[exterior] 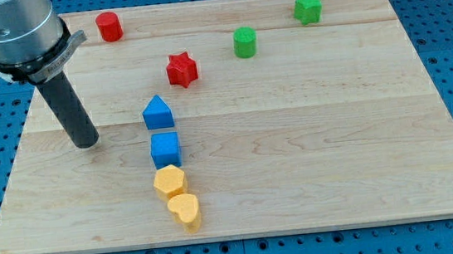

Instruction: Slightly move the red circle to the bottom

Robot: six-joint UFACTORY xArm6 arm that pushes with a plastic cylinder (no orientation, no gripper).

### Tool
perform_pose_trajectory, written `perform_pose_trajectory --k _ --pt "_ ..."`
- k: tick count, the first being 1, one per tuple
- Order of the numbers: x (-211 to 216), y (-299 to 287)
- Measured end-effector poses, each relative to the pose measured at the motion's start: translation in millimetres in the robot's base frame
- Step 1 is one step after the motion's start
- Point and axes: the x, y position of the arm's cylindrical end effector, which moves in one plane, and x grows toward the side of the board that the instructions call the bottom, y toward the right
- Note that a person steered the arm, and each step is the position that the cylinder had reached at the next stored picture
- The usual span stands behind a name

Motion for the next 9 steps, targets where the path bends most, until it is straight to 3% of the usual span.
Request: perform_pose_trajectory --k 2,4,5,6,9 --pt "-86 -50" --pt "-214 -83" --pt "-265 -70" --pt "-274 -18" --pt "-229 -2"
